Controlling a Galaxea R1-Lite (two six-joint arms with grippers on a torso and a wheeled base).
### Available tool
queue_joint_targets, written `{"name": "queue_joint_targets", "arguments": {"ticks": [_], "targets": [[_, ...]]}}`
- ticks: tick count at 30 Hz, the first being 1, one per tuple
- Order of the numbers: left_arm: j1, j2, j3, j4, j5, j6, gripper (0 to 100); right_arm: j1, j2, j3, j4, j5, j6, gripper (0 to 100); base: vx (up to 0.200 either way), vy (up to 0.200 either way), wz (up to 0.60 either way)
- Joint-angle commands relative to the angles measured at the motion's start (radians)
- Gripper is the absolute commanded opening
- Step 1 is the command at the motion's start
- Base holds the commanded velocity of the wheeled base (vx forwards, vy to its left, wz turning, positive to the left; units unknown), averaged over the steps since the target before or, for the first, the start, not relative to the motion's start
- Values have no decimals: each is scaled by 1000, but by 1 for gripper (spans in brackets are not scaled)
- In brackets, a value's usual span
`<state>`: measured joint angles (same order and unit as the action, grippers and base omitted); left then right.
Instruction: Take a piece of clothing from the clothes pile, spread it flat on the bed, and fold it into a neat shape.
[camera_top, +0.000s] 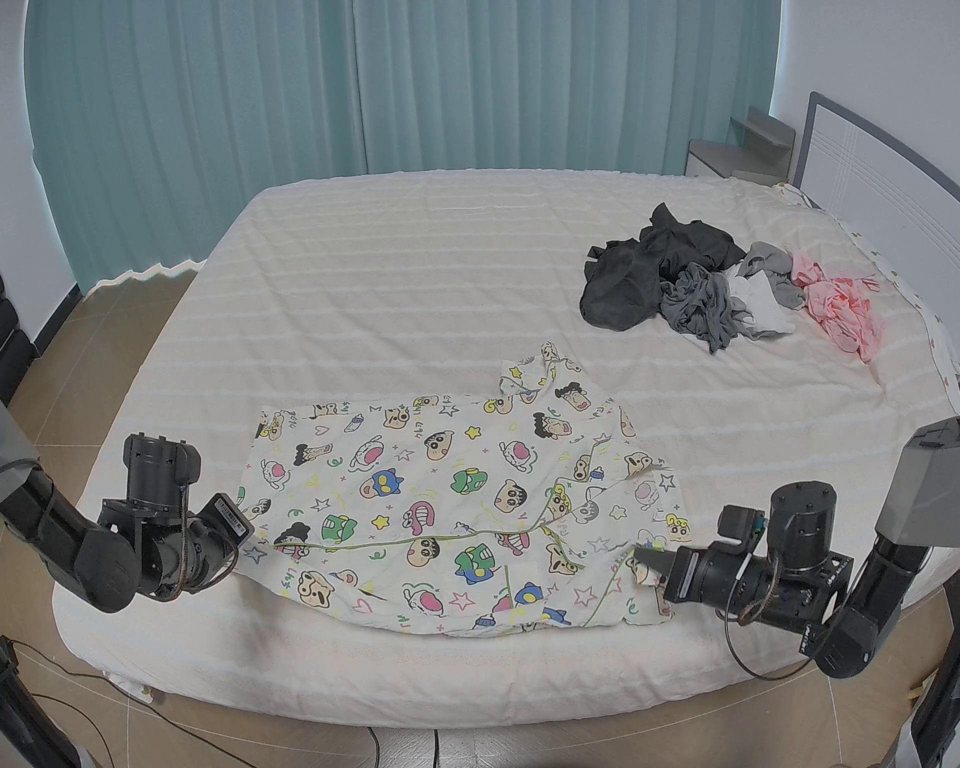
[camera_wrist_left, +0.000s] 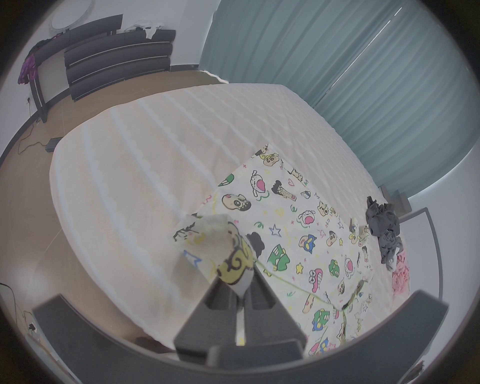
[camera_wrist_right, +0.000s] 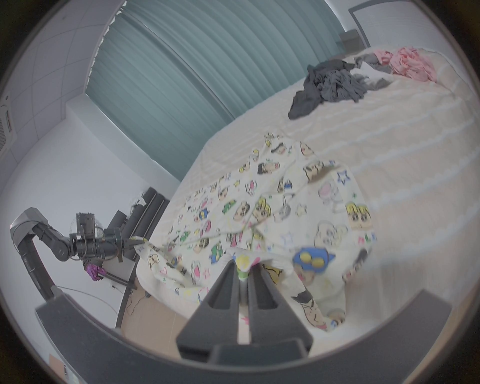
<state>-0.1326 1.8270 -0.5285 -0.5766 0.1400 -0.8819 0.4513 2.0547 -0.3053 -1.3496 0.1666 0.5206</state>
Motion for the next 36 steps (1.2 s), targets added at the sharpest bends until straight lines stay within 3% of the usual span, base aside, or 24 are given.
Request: {"name": "queue_joint_targets", "arguments": {"ticks": [1, 7, 17, 36], "targets": [[2, 112, -94, 0, 15, -2, 0, -32, 59, -132, 15, -4, -11, 0, 0, 0, 0], [14, 229, -226, 0, 26, -92, 0, -66, 131, -293, 73, -38, -34, 0, 0, 0, 0], [21, 261, -300, -11, 23, -172, 0, -94, 205, -382, 55, -65, -34, 0, 0, 0, 0], [41, 261, -289, -66, 21, -181, 0, -121, 251, -439, 1, -98, -31, 0, 0, 0, 0]]}}
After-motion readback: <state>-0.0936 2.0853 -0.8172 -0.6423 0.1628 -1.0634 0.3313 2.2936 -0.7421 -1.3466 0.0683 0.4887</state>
